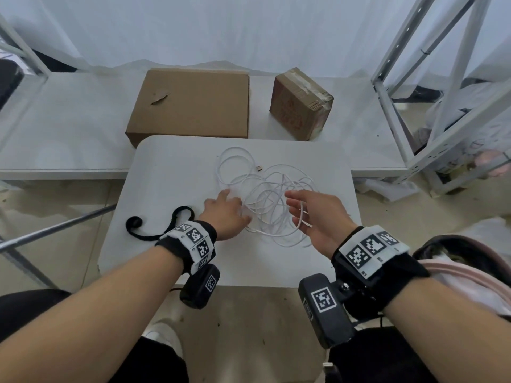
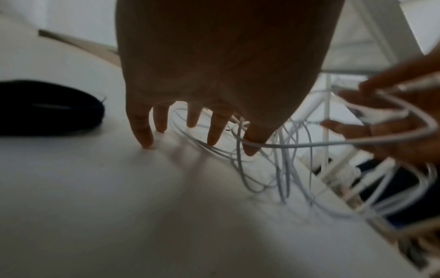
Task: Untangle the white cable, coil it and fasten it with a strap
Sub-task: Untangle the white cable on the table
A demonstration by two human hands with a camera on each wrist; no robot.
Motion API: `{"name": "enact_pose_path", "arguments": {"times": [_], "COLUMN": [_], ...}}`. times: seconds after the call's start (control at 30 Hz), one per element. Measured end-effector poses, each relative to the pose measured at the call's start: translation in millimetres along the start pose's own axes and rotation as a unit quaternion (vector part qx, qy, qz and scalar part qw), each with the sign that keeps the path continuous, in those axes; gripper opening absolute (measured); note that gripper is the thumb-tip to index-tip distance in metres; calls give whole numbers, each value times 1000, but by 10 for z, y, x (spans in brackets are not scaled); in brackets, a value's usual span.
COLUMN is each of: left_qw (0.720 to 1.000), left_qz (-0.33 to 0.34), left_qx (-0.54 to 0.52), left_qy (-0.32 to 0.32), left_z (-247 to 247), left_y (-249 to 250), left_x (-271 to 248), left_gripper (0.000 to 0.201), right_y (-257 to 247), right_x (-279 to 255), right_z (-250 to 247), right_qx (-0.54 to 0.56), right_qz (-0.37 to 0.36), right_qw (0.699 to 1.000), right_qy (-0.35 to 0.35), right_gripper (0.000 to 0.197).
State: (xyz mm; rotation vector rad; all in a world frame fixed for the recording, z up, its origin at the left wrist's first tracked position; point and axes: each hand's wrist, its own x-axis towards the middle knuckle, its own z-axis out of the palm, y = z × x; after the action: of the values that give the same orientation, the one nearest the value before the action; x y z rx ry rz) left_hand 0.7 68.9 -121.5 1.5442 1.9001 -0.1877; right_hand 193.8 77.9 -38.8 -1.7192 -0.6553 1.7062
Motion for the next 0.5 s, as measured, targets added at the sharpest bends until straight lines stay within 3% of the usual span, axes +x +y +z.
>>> {"name": "enact_pose_path", "arguments": {"times": [0.1, 0.27, 0.5], "left_qw": [997, 992, 991], "left_qz": [38, 86, 94], "left_qx": [68, 75, 91], "left_qy": [16, 57, 9], "left_z": [46, 58, 44], "left_y": [-17, 53, -16], "left_x": [-21, -80, -174], "left_gripper": [57, 50, 52], "right_y": [-17, -28, 30], "right_x": [9, 19, 18], "right_z": [-2, 22, 12], "right_qx": [3, 10, 0], "right_qz": [1, -3, -17], "right_qw": [1000, 1000, 1000], "right_qy": [-10, -17, -25], "right_gripper": [22, 21, 18]}}
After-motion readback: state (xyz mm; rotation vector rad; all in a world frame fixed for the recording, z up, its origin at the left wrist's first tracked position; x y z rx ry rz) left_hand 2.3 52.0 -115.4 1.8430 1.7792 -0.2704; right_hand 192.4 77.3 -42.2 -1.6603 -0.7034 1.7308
